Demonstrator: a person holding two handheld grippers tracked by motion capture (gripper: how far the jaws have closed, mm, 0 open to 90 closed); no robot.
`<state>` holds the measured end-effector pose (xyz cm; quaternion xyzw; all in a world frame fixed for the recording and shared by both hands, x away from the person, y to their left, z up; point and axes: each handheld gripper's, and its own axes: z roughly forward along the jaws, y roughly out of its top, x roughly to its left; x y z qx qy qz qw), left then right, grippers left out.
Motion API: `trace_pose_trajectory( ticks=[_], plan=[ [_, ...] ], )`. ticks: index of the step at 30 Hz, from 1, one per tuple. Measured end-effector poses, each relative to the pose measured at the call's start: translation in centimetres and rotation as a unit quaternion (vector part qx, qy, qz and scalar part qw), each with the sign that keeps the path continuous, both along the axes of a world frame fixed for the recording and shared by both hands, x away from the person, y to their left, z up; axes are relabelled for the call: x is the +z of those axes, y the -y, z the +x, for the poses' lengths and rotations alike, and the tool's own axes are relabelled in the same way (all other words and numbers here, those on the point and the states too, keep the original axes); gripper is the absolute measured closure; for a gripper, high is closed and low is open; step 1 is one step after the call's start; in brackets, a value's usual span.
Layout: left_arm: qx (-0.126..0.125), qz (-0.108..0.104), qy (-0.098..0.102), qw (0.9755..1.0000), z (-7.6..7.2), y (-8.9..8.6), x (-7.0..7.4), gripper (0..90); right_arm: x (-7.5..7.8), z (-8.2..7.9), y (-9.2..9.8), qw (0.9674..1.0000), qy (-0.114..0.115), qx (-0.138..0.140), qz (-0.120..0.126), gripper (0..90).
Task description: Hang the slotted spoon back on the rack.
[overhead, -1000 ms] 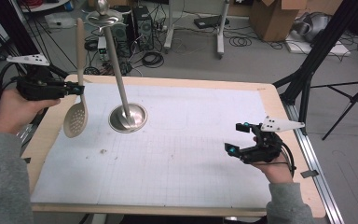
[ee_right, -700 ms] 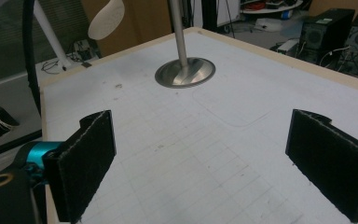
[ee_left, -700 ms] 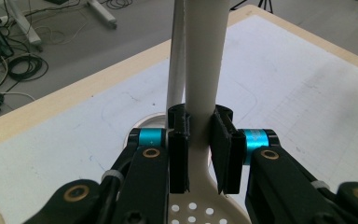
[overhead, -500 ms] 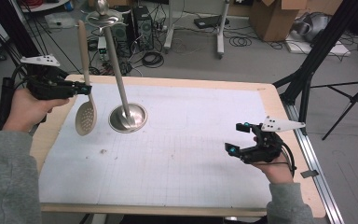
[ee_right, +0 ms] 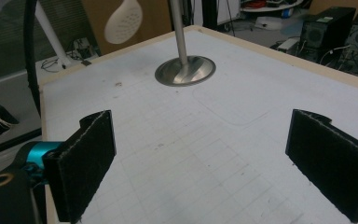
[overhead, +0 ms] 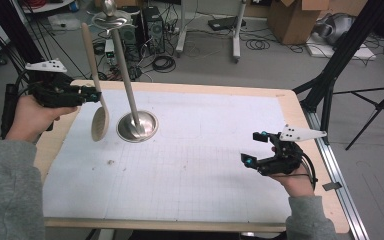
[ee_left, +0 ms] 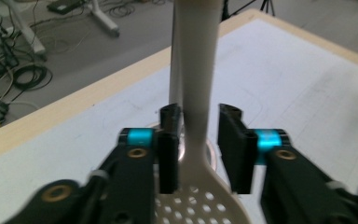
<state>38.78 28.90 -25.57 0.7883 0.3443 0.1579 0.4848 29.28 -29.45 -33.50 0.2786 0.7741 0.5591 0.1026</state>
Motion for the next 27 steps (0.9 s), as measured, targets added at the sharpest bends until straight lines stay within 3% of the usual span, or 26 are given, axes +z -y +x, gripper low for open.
trace_pose_trajectory(
  ticks=[5, 11, 13, 15, 19, 24, 27],
  plan=[
    [-0.008, -0.001, 0.016, 0.9998, -0.4, -0.3, -1.0, 44.7, 0.0, 0.0, -0.2, 1.0000, 0.003, 0.002, -0.002, 7.3],
    [-0.013, -0.031, 0.050, 0.9982, -1.8, -0.7, -1.5, 28.7, 0.0, 0.0, 0.0, 1.0000, 0.003, 0.000, -0.001, 7.3],
    [-0.015, -0.039, 0.059, 0.9974, -2.3, -0.7, -1.4, 19.6, 0.0, 0.0, 0.0, 1.0000, 0.003, -0.002, 0.002, 7.3],
    [-0.025, -0.055, 0.067, 0.9960, -3.0, -0.7, -1.3, 19.3, 0.1, 0.0, 0.1, 1.0000, 0.003, -0.004, 0.001, 7.3],
    [-0.054, -0.088, 0.091, 0.9906, -4.3, -0.2, -1.3, 15.3, 0.1, -0.1, 0.2, 1.0000, 0.006, -0.006, 0.003, 7.3],
    [-0.067, -0.072, 0.098, 0.9903, -5.4, 0.8, -1.7, 15.1, 0.1, -0.1, 0.3, 0.9999, 0.006, -0.008, 0.003, 7.3],
    [-0.071, -0.073, 0.107, 0.9890, -6.1, 1.2, -2.0, 15.2, 0.1, -0.1, 0.3, 0.9999, 0.006, -0.010, 0.004, 7.3]
  ],
)
